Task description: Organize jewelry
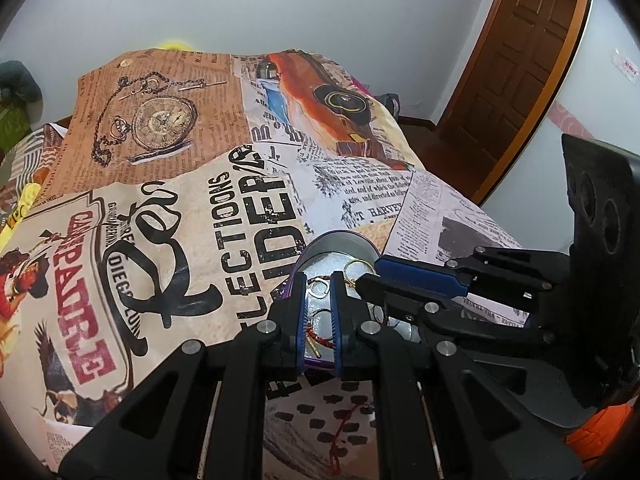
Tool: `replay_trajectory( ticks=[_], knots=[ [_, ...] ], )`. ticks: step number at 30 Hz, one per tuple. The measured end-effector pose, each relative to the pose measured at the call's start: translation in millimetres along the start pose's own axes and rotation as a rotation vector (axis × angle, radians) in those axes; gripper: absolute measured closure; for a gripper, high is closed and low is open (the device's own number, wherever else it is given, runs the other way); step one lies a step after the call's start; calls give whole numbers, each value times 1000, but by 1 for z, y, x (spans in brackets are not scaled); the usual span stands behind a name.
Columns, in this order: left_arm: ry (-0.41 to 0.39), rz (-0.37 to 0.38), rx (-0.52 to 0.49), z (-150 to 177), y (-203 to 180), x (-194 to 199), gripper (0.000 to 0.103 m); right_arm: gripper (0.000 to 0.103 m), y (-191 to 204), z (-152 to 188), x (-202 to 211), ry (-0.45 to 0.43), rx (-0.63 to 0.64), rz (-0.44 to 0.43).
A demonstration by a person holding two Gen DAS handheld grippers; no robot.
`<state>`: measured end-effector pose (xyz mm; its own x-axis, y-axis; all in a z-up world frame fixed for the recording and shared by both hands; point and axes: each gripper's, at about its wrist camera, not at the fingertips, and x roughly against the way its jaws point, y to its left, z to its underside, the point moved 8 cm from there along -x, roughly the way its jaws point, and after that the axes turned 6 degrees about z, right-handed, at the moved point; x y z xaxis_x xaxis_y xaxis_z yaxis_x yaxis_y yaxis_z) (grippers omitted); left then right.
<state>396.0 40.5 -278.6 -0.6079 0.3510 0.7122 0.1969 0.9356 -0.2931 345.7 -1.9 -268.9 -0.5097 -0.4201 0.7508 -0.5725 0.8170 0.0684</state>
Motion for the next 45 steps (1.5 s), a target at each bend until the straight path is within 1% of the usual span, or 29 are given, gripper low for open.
replay_trajectory(
  ticks=[11,20,26,27,29,31,32,35,40,44,45],
  knots=[
    [-7,-13,-9,-1,-3,7,94,90,-2,2,0,19,2,20],
    [-24,-33,-14,-2,-5,26,93,89,-3,0,10,18,3,37],
    [-31,-54,-25,3,-9,43,91,89,-2,0,23,11,-1,42],
    [-32,-59,-30,4,-10,46,90,89,-2,1,25,10,-3,43],
    [-32,-69,-40,7,-13,52,85,89,-1,2,31,7,-7,44],
    [-35,-78,-47,11,-14,57,73,89,0,5,38,6,-8,48],
    [-37,-81,-49,12,-15,59,72,89,0,5,41,5,-9,50],
    [-30,-101,-59,20,-18,65,71,89,1,10,48,7,-14,52],
    [-8,-115,-47,35,-15,72,71,88,2,19,58,14,-15,54],
    [29,-118,-34,50,-13,70,71,87,3,30,61,33,-19,49],
    [39,-122,-34,55,-12,69,71,85,4,34,60,41,-20,48]
  ],
)
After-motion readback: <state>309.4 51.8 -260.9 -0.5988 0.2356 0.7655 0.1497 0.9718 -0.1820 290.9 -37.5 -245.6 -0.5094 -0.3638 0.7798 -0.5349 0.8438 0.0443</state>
